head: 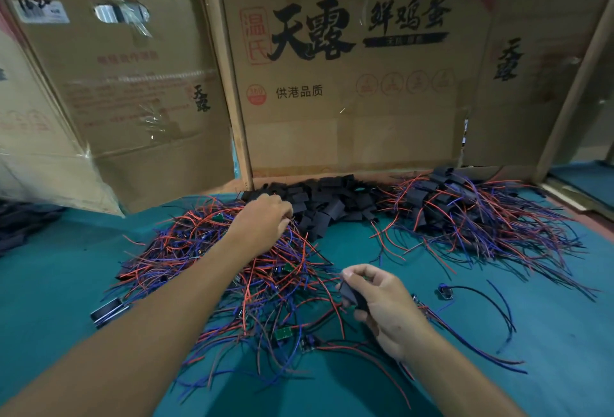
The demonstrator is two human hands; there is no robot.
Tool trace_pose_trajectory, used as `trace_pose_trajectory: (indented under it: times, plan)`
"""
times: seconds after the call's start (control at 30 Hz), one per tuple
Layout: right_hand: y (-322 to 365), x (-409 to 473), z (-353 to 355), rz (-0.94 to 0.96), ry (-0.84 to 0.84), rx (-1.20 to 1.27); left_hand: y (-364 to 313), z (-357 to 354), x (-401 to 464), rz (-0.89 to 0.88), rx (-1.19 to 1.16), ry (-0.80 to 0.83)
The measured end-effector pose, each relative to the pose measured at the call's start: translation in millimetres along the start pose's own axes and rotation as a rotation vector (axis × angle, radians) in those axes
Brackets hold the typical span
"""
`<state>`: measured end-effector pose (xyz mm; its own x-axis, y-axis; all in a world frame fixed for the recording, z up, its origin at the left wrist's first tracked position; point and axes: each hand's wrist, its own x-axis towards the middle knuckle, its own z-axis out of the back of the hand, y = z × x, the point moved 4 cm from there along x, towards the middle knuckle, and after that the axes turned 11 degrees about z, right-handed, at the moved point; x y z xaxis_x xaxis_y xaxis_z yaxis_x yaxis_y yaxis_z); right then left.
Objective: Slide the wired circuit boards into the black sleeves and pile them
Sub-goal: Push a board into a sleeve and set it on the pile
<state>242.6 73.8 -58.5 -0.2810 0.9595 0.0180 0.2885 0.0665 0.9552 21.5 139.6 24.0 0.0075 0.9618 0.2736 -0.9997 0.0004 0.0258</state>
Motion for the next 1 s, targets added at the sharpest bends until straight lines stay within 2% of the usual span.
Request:
trace_pose_trajectory:
  times: [0.07, 0.13, 0.3, 0.37, 0.47, 0.6, 0.7, 0.77, 0.87, 1.0]
  plan:
    - [-3, 2, 4, -0.026, -0.003, 0.007, 4, -8, 5, 0.014, 0.169, 0.091]
    - [-4, 4, 5, -0.047, 0.01, 0.043, 6, -14, 8, 0.005, 0.286, 0.113]
    - [-10, 7, 3, -0.031, 0.045, 0.021, 10, -18, 10, 0.013, 0.379, 0.098]
    - [-10, 7, 5, -0.031, 0.02, 0.073, 10, -9, 9, 0.001, 0.4, 0.053]
    - [-7, 9, 10, -0.024, -0.025, 0.085, 11, 17, 0, 0.003, 0.366, -0.097]
    - [-2, 11, 15, 0.01, -0.055, 0.066, 14, 60, -33, 0.052, 0.096, -0.362]
    - [-3, 8, 10, 0.002, -0.019, 0.056, 10, 86, -70, 0.121, -0.207, -0.508]
    - [-3, 7, 8, -0.002, -0.005, 0.038, 6, 86, -93, 0.213, -0.563, -0.455]
    - [-1, 6, 11, -0.001, -0.021, 0.015, -11, 67, -117, 0.306, -1.16, -0.249]
    - [2, 5, 13, 0.002, -0.046, -0.008, -28, 46, -127, 0.33, -1.614, -0.131]
